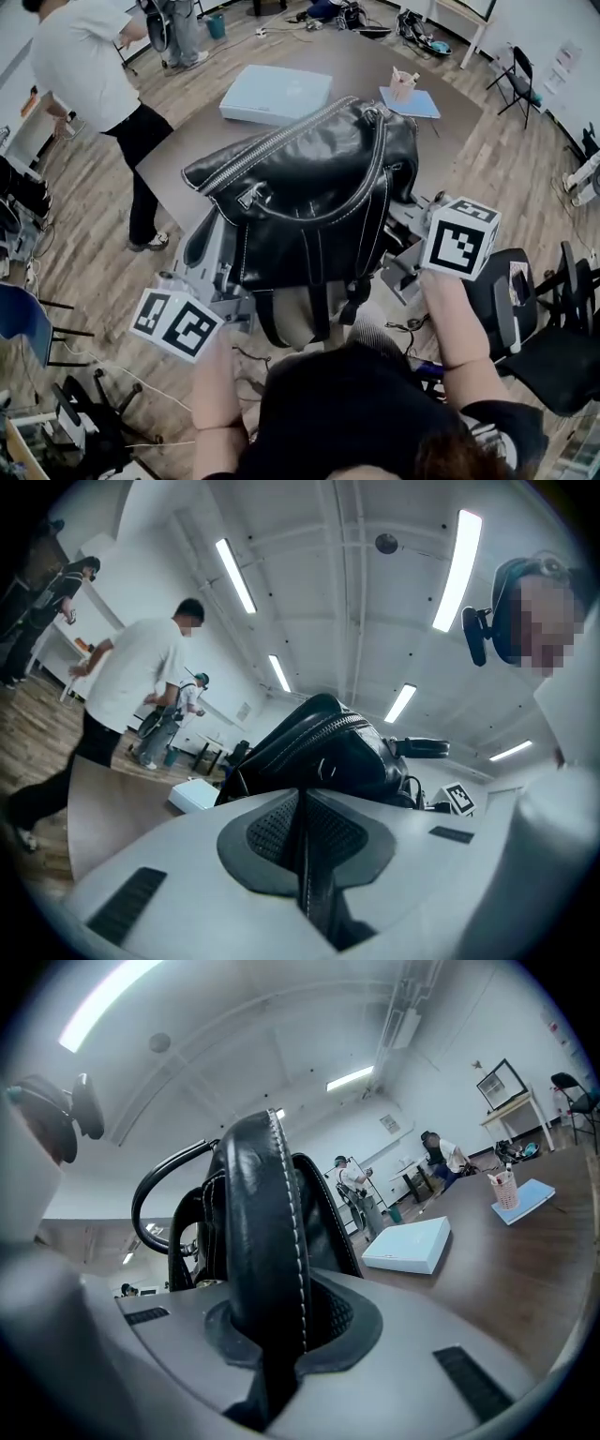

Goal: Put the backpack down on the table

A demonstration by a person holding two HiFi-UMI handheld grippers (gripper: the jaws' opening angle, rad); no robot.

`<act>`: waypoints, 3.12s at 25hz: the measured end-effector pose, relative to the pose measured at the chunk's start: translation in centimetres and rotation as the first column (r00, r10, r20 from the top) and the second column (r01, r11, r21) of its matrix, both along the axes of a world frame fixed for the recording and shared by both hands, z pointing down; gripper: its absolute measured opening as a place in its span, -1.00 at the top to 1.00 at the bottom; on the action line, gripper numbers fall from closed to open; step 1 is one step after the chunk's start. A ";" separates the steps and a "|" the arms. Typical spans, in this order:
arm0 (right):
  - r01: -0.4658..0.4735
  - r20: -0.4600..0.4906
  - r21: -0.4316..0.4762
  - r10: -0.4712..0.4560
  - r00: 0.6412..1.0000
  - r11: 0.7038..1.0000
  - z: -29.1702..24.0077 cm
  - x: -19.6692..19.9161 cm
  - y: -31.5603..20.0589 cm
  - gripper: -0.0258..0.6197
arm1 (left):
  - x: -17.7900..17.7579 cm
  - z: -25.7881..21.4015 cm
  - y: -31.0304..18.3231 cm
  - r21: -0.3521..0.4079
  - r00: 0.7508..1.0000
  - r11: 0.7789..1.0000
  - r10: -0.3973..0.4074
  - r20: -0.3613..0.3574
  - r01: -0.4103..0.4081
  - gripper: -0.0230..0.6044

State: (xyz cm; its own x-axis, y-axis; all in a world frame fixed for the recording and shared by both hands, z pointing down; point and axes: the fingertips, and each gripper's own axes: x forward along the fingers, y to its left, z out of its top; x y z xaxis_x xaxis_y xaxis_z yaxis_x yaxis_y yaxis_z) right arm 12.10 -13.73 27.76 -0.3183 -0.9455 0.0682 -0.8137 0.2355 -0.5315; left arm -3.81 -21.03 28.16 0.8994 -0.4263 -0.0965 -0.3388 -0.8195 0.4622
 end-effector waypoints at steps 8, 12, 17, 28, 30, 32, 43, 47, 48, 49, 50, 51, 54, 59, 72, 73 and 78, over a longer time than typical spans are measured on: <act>0.169 0.011 -0.010 -0.169 0.986 0.986 0.1 4.5 -5.8 0.78 | 3.5 0.1 -3.0 -0.014 0.984 0.984 -0.179 0.010 0.179 0.78; 0.236 0.012 -0.019 -0.236 0.972 0.972 0.3 6.9 -8.4 0.78 | 5.6 0.3 -4.4 -0.027 0.968 0.967 -0.252 0.020 0.253 0.78; 0.303 0.007 -0.031 -0.303 0.953 0.953 1.0 8.8 -11.0 0.78 | 7.5 1.2 -6.0 -0.044 0.945 0.944 -0.326 0.043 0.327 0.78; 0.426 0.039 -0.075 -0.424 0.905 0.902 5.0 10.5 -15.8 0.78 | 9.1 5.0 -9.2 -0.089 0.885 0.884 -0.448 0.125 0.460 0.78; 0.439 0.043 -0.083 -0.437 0.898 0.895 5.6 10.5 -16.6 0.78 | 9.1 5.5 -9.8 -0.093 0.876 0.874 -0.463 0.134 0.476 0.78; 0.449 0.047 -0.091 -0.447 0.893 0.889 6.2 10.5 -17.2 0.78 | 9.1 6.0 -10.2 -0.096 0.868 0.867 -0.474 0.144 0.489 0.78; 0.466 0.057 -0.126 -0.463 0.885 0.876 10.0 10.4 -20.1 0.78 | 9.0 9.6 -12.8 -0.094 0.840 0.842 -0.509 0.191 0.531 0.78; 0.470 0.057 -0.133 -0.467 0.883 0.873 11.0 10.2 -21.4 0.78 | 8.9 10.5 -13.9 -0.087 0.825 0.830 -0.525 0.207 0.550 0.78; 0.471 0.055 -0.134 -0.468 0.882 0.872 11.3 10.2 -21.7 0.78 | 8.8 10.8 -14.1 -0.087 0.822 0.827 -0.530 0.208 0.555 0.78; 0.473 0.052 -0.135 -0.470 0.881 0.871 11.7 10.0 -21.9 0.78 | 8.7 11.1 -14.3 -0.088 0.820 0.824 -0.534 0.208 0.559 0.78; 0.475 0.049 -0.135 -0.473 0.880 0.870 12.0 9.9 -22.2 0.78 | 8.5 11.4 -14.5 -0.089 0.817 0.821 -0.538 0.208 0.564 0.78; 0.476 0.045 -0.136 -0.475 0.879 0.869 12.3 9.7 -22.4 0.78 | 8.3 11.7 -14.6 -0.089 0.814 0.818 -0.543 0.208 0.568 0.78; 0.477 0.036 -0.137 -0.477 0.878 0.868 13.2 9.3 -23.2 0.77 | 7.9 12.5 -15.2 -0.081 0.804 0.811 -0.554 0.216 0.580 0.78; 0.471 0.006 -0.122 -0.474 0.881 0.874 14.3 8.6 -24.3 0.74 | 7.1 13.3 -16.0 -0.051 0.794 0.808 -0.562 0.232 0.587 0.78; 0.522 -0.021 -0.138 -0.529 0.848 0.842 16.3 6.2 -25.5 0.66 | 4.6 17.6 -17.2 -0.118 0.777 0.777 -0.580 0.246 0.618 0.78; 0.523 -0.026 -0.141 -0.531 0.847 0.841 16.4 6.1 -25.6 0.65 | 4.4 17.7 -17.3 -0.123 0.780 0.779 -0.579 0.239 0.616 0.78; 0.523 -0.025 -0.146 -0.532 0.846 0.840 16.7 7.1 -25.8 0.61 | 5.3 18.1 -17.4 -0.113 0.794 0.795 -0.562 0.233 0.596 0.78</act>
State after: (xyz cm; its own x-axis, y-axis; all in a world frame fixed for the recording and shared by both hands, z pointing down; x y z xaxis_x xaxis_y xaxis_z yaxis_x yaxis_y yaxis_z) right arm 19.18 -39.53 44.42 -0.7575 -0.6171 0.2133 -0.6178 0.5719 -0.5397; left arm 1.52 -38.45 46.26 0.4715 -0.8664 0.1644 -0.8136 -0.3555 0.4600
